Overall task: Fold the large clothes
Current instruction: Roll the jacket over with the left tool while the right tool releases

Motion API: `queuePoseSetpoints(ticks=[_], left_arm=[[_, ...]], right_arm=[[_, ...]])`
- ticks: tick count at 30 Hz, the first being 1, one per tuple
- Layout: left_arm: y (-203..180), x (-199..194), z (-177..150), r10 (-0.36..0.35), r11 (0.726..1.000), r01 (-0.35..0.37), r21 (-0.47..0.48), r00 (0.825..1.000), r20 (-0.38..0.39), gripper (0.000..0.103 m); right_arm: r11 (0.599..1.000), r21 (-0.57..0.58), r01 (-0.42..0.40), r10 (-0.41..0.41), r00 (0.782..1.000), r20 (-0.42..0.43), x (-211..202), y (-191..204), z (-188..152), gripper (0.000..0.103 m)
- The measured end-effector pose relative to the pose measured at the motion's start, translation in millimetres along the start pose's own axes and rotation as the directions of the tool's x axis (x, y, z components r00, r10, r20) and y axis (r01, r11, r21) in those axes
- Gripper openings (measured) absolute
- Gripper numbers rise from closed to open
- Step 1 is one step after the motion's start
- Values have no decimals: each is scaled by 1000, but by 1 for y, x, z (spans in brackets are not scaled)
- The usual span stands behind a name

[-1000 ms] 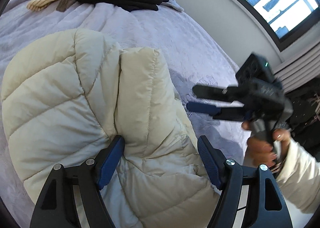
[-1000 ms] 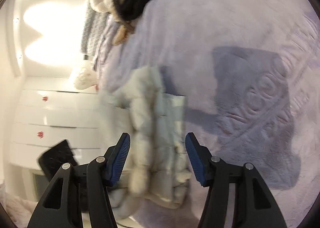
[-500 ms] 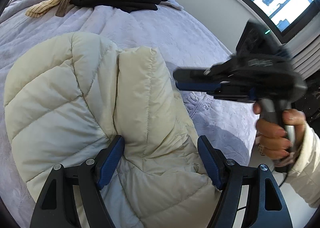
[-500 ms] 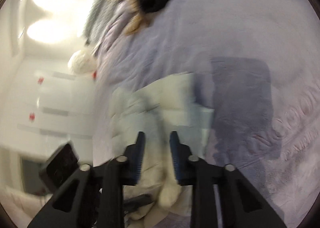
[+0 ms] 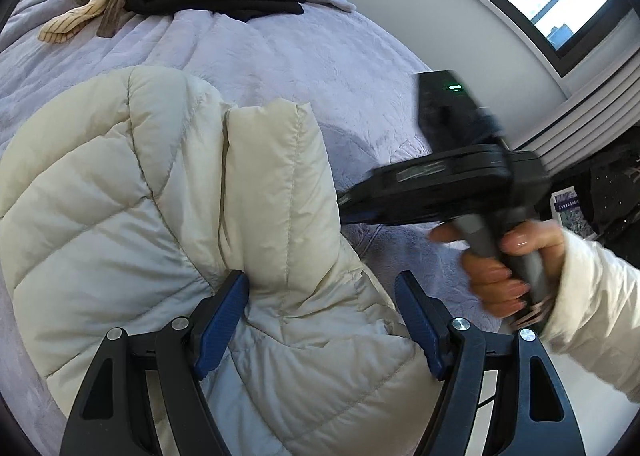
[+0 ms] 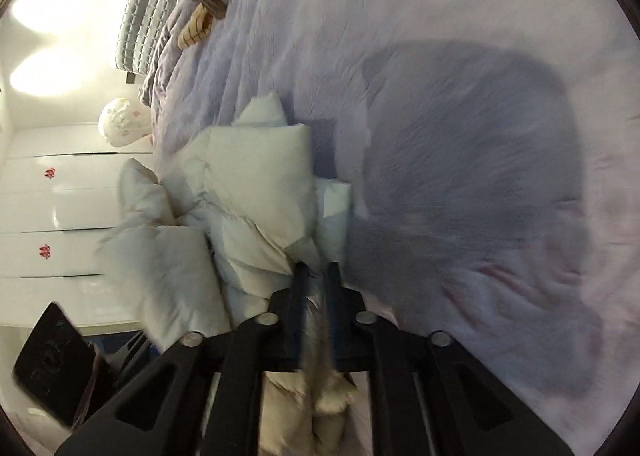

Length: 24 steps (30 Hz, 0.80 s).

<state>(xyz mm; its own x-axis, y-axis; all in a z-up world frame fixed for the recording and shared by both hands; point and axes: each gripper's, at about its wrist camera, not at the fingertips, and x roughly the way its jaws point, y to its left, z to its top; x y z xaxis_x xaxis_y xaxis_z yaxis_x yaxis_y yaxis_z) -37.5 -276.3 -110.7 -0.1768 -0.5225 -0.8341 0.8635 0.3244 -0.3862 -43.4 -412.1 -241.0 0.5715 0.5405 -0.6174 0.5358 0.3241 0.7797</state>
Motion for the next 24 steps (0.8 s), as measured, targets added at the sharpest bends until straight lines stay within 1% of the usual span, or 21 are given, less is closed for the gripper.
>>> queuePoseSetpoints(ticks=[1, 2, 4, 6, 9, 11, 14, 17, 19, 21, 23, 24], left_arm=[[0, 0, 0, 1, 1000, -1, 2, 1000, 1, 75], [-1, 0, 0, 1, 1000, -1, 3, 1000, 2, 75], [-1, 0, 0, 5, 1000, -5, 8, 1000, 3, 75], [-2, 1, 0, 8, 1000, -8, 18, 1000, 1, 75], [-4, 2, 0, 18, 999, -18, 39, 1000, -5, 75], [-6, 2, 0, 20, 999, -20, 46, 1000, -6, 75], [-6, 1, 0, 18, 999, -18, 44, 1000, -4, 75], [-6, -1, -2, 17, 999, -17, 45, 1000, -1, 75], [-6, -2, -3, 14, 999, -14, 46, 1000, 3, 75], [-6, -6, -3, 14, 999, -14, 41, 1000, 10, 75], [-3, -15, -4, 5, 1000, -5, 18, 1000, 14, 75], [-1, -20, -3, 1, 1000, -1, 3, 1000, 17, 75]], right_arm=[[1000, -7, 3, -3, 1000, 4, -8, 0, -2, 75], [1000, -14, -8, 8, 1000, 8, -15, 0, -3, 99], [999, -33, -42, 42, 999, 0, -30, 2, -8, 101], [997, -53, -54, 54, 999, -9, -40, 6, -14, 101], [992, -75, -103, 101, 994, -30, -46, 16, -19, 102], [988, -98, -117, 112, 992, -59, -39, 27, -17, 103], [989, -130, -72, 58, 993, -102, -18, 38, -10, 103], [991, -131, -26, 8, 991, -134, 4, 42, -2, 103], [995, -98, -30, 15, 989, -146, 16, 37, 5, 103], [997, -58, -50, 41, 987, -158, 26, 30, 11, 103], [996, -24, -81, 76, 982, -173, 35, 22, 12, 103], [996, -18, -85, 81, 981, -175, 38, 20, 12, 103]])
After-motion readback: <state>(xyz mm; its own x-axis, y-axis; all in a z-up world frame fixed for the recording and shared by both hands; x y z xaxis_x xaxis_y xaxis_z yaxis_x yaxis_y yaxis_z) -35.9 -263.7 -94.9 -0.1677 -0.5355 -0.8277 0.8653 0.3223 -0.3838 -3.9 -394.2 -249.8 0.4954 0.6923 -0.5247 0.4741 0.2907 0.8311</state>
